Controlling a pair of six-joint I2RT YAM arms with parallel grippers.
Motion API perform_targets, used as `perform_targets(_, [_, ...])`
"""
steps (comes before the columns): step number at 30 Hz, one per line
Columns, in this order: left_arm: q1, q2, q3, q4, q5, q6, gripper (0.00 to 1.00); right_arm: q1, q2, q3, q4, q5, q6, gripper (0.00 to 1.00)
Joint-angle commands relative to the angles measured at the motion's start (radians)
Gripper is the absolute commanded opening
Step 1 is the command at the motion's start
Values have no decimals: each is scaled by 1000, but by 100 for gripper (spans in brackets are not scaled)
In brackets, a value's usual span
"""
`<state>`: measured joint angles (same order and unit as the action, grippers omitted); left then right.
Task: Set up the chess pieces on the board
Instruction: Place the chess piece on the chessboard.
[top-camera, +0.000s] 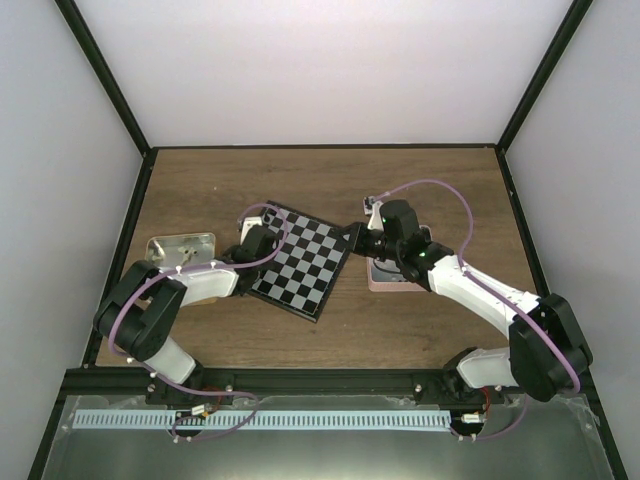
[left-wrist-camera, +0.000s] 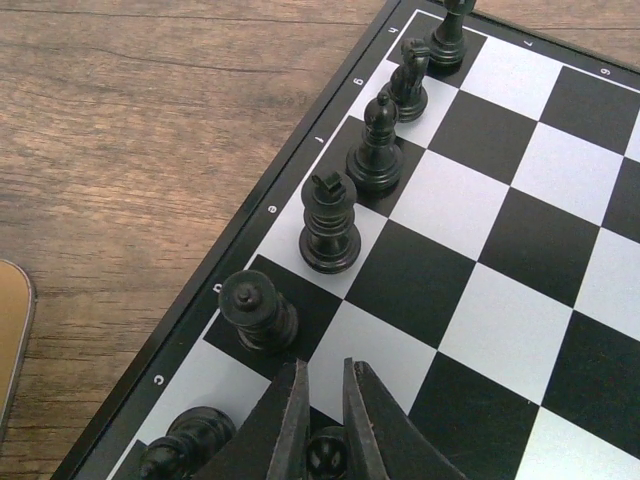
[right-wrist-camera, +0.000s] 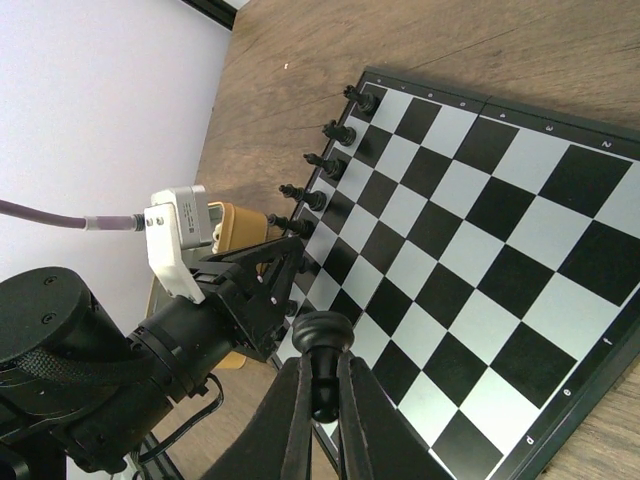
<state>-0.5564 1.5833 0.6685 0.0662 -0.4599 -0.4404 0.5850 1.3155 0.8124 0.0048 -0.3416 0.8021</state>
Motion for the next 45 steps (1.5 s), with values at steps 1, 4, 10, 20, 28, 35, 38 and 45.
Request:
perform_targets(1, [1, 1, 1, 7, -24, 2, 13, 4, 5, 48, -4, 1, -1, 1])
perform_targets(4, [1, 8, 3, 0, -25, 0, 16, 3, 5, 48, -6, 1, -3, 1])
perform_targets(10, [1, -20, 3, -19, -28, -7, 23, 4, 2, 45, -11, 2, -3, 1])
perform_targets(20, [1, -182, 47, -95, 31, -40, 29, 4, 44, 72, -28, -60, -18, 1])
perform_targets(28, [3, -285, 83, -145, 280, -11, 46, 25, 197, 156, -103, -215, -64, 1])
perform_targets(35, [3, -353, 82, -161, 395, -46, 48, 104, 420, 387, -460, -122, -259, 2])
perform_targets(38, [3, -377, 88, -181, 364, -56, 49, 112, 467, 444, -587, -89, -297, 2])
perform_targets(45, [3, -434, 53, -158, 327, -48, 49, 118, 536, 533, -806, -40, -367, 6])
